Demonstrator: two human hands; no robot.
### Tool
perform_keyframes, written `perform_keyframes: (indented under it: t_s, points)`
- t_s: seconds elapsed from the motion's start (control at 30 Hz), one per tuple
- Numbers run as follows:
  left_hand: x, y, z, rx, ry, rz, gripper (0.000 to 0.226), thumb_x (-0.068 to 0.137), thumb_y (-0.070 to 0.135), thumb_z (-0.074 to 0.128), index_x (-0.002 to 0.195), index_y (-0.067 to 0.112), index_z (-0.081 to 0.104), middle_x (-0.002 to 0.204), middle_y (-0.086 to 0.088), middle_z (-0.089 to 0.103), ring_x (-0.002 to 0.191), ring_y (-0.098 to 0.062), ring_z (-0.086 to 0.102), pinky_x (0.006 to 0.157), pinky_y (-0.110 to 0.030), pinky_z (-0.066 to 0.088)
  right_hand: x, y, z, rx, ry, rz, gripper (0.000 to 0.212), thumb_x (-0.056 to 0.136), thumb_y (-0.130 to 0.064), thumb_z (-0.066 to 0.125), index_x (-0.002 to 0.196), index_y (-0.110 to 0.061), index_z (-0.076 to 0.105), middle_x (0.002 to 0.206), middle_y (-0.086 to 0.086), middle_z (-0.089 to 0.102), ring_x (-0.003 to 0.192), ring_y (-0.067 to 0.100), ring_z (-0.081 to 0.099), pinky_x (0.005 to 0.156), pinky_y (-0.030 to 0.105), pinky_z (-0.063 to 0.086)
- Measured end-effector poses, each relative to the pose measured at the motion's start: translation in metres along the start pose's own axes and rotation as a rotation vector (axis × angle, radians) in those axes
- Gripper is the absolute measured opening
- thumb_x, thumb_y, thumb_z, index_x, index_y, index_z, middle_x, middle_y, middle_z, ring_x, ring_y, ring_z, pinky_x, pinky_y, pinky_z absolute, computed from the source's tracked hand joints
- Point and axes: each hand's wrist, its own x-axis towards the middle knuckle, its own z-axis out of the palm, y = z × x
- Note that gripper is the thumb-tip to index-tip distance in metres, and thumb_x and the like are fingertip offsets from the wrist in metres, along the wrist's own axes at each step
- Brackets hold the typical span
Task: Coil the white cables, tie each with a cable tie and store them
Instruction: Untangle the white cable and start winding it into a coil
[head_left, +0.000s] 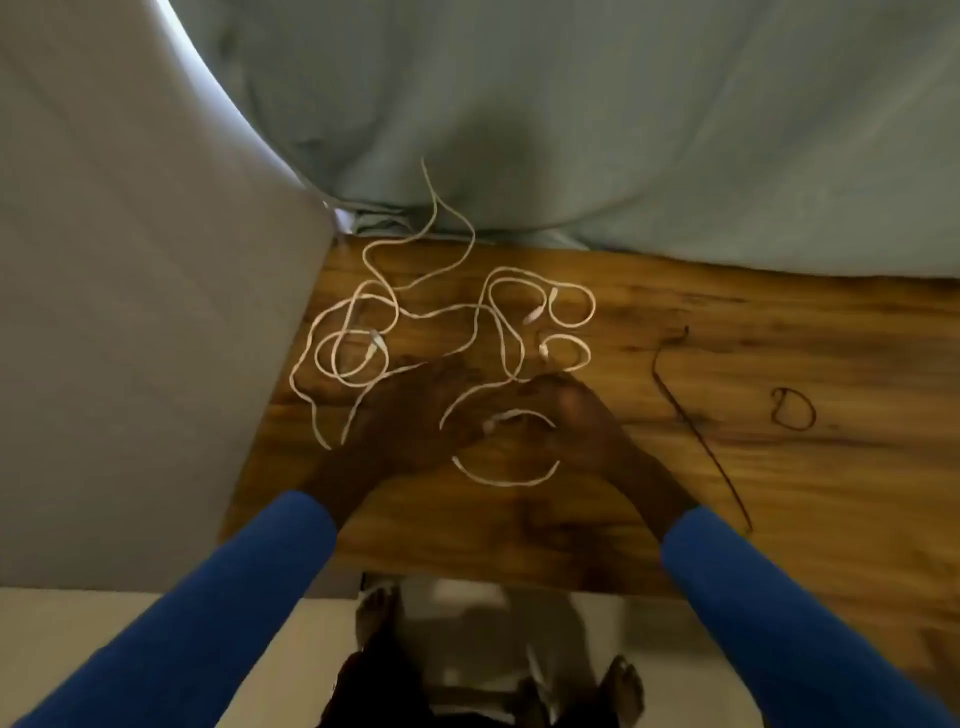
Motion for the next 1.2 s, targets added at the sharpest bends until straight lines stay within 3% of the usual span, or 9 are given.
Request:
perform_keyframes:
  t_s: [0.13,0.23,0.37,0.47,0.57,0.73,0.9,1.0,1.2]
  points:
    - [-0.019,-0.004,0.035,0.074,-0.078,0.162,0.084,0.083,0.078,0.055,0.151,0.027,0.051,0.163,-0.003,0.041,0.152,-0.024,0.031,0.126,-0.046,0.018,-0.001,0.019,0.036,-0.151,0.034,0.121,0.043,0.089,-0.026,0.062,0.132,-0.023,0.068,0.142,0.006,0.057,0.134,0.033,0.049,0.107,0.050,0.048]
    - [-0.013,-0.015,0.057,0.085,-0.075,0.162,0.074,0.085,0.077,0.054,0.141,0.029,0.060,0.164,0.000,0.040,0.152,-0.030,0.031,0.126,-0.050,0.014,0.011,0.033,0.054,-0.222,0.143,0.112,0.037,0.092,-0.026,0.067,0.128,-0.025,0.071,0.138,0.007,0.060,0.132,0.036,0.048,0.102,0.046,0.050]
    - [-0.003,-0.030,0.080,0.116,0.044,0.310,0.044,0.093,0.064,0.057,0.103,0.024,0.073,0.140,-0.001,0.060,0.133,-0.030,0.052,0.115,-0.056,0.034,0.020,0.054,0.079,-0.239,0.418,0.047,0.027,0.094,-0.033,0.064,0.113,-0.017,0.073,0.115,0.012,0.067,0.113,0.037,0.059,0.084,0.041,0.052]
    - [0.001,-0.041,0.090,0.159,0.208,0.415,0.034,0.096,0.055,0.060,0.089,0.022,0.069,0.117,0.000,0.066,0.111,-0.023,0.059,0.097,-0.046,0.045,0.020,0.068,0.087,-0.072,0.583,0.039,0.015,0.097,-0.036,0.063,0.098,-0.021,0.065,0.090,0.001,0.067,0.094,0.030,0.063,0.072,0.034,0.046]
    - [0.000,-0.043,0.097,0.176,0.360,0.440,0.033,0.098,0.051,0.058,0.088,0.021,0.065,0.099,0.003,0.064,0.093,-0.018,0.057,0.082,-0.035,0.038,0.019,0.072,0.083,0.306,0.626,0.034,0.015,0.095,-0.038,0.062,0.101,-0.025,0.067,0.081,-0.002,0.072,0.079,0.023,0.070,0.069,0.042,0.056]
    - [-0.007,-0.044,0.102,0.214,0.460,0.465,0.036,0.096,0.061,0.051,0.087,0.028,0.062,0.093,0.011,0.055,0.087,-0.008,0.047,0.074,-0.030,0.040,0.011,0.066,0.078,0.680,0.579,-0.085,0.013,0.099,-0.013,0.067,0.106,-0.014,0.079,0.097,0.003,0.080,0.092,0.020,0.076,0.080,0.039,0.060]
    - [-0.012,-0.040,0.099,0.271,0.477,0.481,0.039,0.090,0.067,0.054,0.081,0.029,0.058,0.088,0.010,0.054,0.084,-0.011,0.049,0.069,-0.033,0.044,-0.007,0.059,0.081,0.763,0.636,-0.084,0.020,0.101,-0.022,0.065,0.096,-0.010,0.079,0.095,0.006,0.079,0.095,0.029,0.074,0.088,0.048,0.059]
    - [-0.017,-0.033,0.098,0.305,0.431,0.428,0.035,0.090,0.069,0.059,0.085,0.034,0.057,0.088,0.015,0.052,0.086,-0.008,0.047,0.073,-0.031,0.037,-0.016,0.056,0.084,0.640,0.835,-0.163,0.027,0.104,-0.029,0.061,0.083,-0.016,0.071,0.076,-0.008,0.068,0.077,0.010,0.063,0.076,0.040,0.051]
    - [-0.004,0.001,0.092,0.423,0.539,0.226,0.041,0.100,0.062,0.049,0.101,0.026,0.069,0.108,0.000,0.066,0.098,-0.024,0.066,0.077,-0.036,0.048,-0.020,0.023,0.058,0.514,1.006,-0.342,0.026,0.096,-0.041,0.057,0.076,-0.026,0.057,0.089,0.003,0.051,0.090,0.020,0.052,0.083,0.028,0.043]
